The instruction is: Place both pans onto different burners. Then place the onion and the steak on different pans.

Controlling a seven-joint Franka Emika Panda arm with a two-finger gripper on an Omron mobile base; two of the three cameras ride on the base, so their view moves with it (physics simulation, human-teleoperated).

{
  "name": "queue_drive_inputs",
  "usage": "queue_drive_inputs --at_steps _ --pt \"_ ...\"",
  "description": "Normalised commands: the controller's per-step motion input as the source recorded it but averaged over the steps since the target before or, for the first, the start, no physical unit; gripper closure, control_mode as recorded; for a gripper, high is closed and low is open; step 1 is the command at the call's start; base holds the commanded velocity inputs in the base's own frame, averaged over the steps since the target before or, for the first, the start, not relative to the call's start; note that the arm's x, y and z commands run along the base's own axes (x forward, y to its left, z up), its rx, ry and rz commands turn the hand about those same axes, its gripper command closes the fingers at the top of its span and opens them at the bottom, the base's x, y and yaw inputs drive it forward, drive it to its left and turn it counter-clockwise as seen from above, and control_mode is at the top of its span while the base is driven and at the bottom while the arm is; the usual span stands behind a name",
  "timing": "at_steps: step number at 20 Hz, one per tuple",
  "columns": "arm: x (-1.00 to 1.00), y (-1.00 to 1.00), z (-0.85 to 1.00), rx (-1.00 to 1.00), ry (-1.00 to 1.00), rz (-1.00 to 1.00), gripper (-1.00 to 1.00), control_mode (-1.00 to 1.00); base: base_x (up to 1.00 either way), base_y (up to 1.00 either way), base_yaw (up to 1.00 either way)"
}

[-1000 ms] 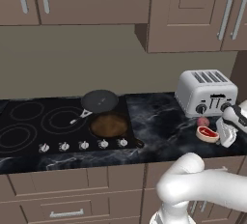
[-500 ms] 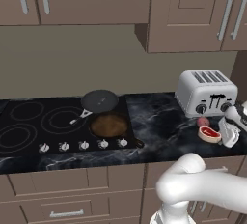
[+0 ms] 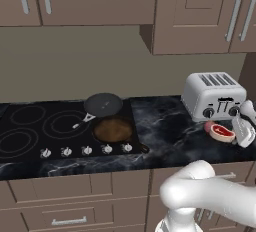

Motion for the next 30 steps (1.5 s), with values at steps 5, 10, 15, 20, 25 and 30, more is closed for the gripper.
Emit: queue_drive_inputs --at_steps 5,10,15,20,25,30 --pt "-0.09 0.45 0.05 0.0 -0.01 0.0 1.0 -1.0 0.0 0.0 0.0" --pt "-0.12 0.58 0.0 0.01 -0.08 -0.06 1.0 -1.0 0.0 0.0 0.0" --pt "-0.07 0.52 0.09 0.07 -0.18 -0.16 1.0 -1.0 0.0 0.0 0.0" --pt "0.0 0.55 0.1 0.1 -0.14 -0.18 1.0 -1.0 0.0 0.0 0.0" --pt "0.23 0.64 0.03 0.01 0.01 -0.09 1.0 -1.0 0.0 0.0 0.0" --pt "0.36 0.69 0.02 0.01 0.13 -0.07 1.0 -1.0 0.0 0.0 0.0"
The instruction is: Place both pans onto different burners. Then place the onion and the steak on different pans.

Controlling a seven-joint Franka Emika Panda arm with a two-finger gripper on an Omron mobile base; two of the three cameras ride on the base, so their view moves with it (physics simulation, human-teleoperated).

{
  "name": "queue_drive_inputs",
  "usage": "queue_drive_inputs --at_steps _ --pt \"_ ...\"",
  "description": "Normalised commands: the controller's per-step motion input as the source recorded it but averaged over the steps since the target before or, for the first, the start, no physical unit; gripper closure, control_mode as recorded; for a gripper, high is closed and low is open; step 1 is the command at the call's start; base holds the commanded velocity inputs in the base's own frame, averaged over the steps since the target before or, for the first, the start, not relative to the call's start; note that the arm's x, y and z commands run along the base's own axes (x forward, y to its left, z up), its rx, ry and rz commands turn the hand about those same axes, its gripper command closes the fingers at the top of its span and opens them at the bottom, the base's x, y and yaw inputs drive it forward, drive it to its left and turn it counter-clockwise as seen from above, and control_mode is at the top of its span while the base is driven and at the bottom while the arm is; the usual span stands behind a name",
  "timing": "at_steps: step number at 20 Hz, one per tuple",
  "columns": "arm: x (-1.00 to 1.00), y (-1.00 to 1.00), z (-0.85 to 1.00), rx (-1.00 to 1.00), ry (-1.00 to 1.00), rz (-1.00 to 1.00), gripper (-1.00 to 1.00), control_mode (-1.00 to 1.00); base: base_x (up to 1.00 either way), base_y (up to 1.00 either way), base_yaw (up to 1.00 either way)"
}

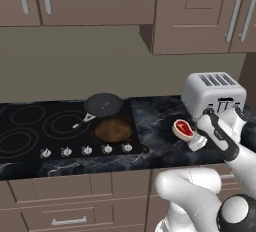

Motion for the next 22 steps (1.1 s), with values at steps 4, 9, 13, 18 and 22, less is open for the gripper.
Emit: queue_drive_inputs --at_steps 4,9,13,18,22 --pt "0.3 0.59 0.13 0.03 0.17 -0.09 1.0 -1.0 0.0 0.0 0.0" --pt "0.33 0.34 0.34 0.04 0.18 -0.05 1.0 -1.0 0.0 0.0 0.0" --pt "0.31 0.27 0.37 0.03 0.16 -0.02 1.0 -1.0 0.0 0.0 0.0" --pt "0.25 0.27 0.14 0.0 0.14 0.0 1.0 -1.0 0.0 0.0 0.0" --pt "0.09 0.34 0.0 0.0 0.11 0.0 1.0 -1.0 0.0 0.0 0.0"
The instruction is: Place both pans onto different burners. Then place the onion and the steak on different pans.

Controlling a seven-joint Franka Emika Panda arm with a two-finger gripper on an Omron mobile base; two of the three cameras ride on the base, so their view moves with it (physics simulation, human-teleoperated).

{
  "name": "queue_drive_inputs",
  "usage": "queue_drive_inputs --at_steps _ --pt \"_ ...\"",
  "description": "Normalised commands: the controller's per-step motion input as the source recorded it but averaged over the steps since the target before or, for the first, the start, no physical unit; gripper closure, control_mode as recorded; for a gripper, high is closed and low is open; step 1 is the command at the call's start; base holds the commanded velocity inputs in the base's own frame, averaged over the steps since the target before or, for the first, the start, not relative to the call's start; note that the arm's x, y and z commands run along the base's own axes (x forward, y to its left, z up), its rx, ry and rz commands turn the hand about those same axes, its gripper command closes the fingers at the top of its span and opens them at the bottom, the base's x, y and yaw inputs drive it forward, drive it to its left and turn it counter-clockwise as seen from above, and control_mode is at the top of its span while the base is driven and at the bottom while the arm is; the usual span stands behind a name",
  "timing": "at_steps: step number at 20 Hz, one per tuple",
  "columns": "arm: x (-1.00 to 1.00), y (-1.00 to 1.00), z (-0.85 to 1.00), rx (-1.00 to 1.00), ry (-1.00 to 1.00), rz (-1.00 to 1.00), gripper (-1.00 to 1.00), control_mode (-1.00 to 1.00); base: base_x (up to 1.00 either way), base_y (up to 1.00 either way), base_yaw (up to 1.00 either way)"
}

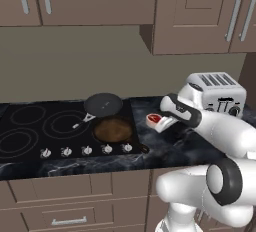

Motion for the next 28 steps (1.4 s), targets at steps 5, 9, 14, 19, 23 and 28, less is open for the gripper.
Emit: queue_drive_inputs --at_steps 5,9,14,19,23,28 --pt "0.03 0.32 0.0 0.0 0.03 0.0 1.0 -1.0 0.0 0.0 0.0" --pt "0.0 0.31 0.0 0.0 0.0 0.0 1.0 -1.0 0.0 0.0 0.0" --pt "0.0 0.31 0.0 0.0 0.0 0.0 1.0 -1.0 0.0 0.0 0.0" --pt "0.0 0.25 0.07 0.0 -0.04 -0.02 1.0 -1.0 0.0 0.0 0.0" --pt "0.0 0.24 0.16 0.0 -0.03 -0.03 1.0 -1.0 0.0 0.0 0.0" --pt "0.11 0.3 0.03 0.0 0.0 -0.03 1.0 -1.0 0.0 0.0 0.0"
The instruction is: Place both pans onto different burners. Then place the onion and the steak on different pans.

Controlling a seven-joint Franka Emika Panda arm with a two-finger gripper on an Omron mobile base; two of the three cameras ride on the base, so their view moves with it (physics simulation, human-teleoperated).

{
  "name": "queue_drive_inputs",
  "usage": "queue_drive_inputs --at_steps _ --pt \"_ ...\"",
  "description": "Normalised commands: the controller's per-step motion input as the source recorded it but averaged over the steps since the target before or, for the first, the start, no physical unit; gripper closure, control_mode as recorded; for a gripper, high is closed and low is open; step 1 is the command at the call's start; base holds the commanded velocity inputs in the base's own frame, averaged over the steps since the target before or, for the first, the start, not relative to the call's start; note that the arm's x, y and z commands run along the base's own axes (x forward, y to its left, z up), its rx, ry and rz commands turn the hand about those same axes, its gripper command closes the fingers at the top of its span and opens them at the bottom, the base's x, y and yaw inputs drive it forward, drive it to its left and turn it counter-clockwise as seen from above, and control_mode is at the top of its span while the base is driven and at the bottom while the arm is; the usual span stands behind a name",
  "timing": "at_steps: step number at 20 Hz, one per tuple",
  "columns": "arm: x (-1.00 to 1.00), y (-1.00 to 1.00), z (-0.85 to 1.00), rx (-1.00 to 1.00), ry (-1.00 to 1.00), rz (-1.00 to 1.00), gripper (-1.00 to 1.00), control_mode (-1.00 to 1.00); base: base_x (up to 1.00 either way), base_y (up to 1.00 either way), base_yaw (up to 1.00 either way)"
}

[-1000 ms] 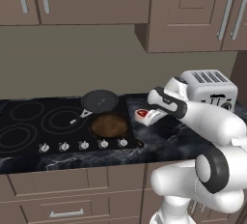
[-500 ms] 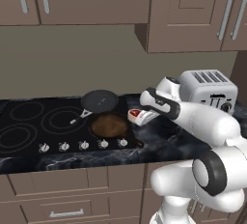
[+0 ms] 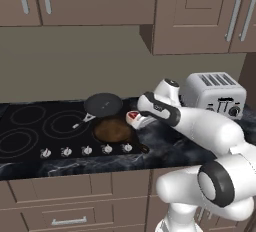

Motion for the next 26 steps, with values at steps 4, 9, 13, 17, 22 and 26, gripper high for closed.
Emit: queue_drive_inputs --at_steps 4,9,13,17,22,26 --pt "0.25 0.38 -0.02 0.0 0.0 -0.02 1.0 -1.0 0.0 0.0 0.0" --pt "0.22 0.38 -0.12 0.0 0.0 -0.03 1.0 -1.0 0.0 0.0 0.0" --pt "0.01 0.3 -0.33 -0.01 0.0 -0.03 1.0 -1.0 0.0 0.0 0.0" --pt "0.0 0.15 -0.3 -0.01 0.0 -0.06 1.0 -1.0 0.0 0.0 0.0" --pt "0.07 0.06 -0.12 0.0 0.0 -0.08 1.0 -1.0 0.0 0.0 0.0" --pt "0.1 0.1 -0.05 0.0 0.0 -0.08 1.0 -1.0 0.0 0.0 0.0"
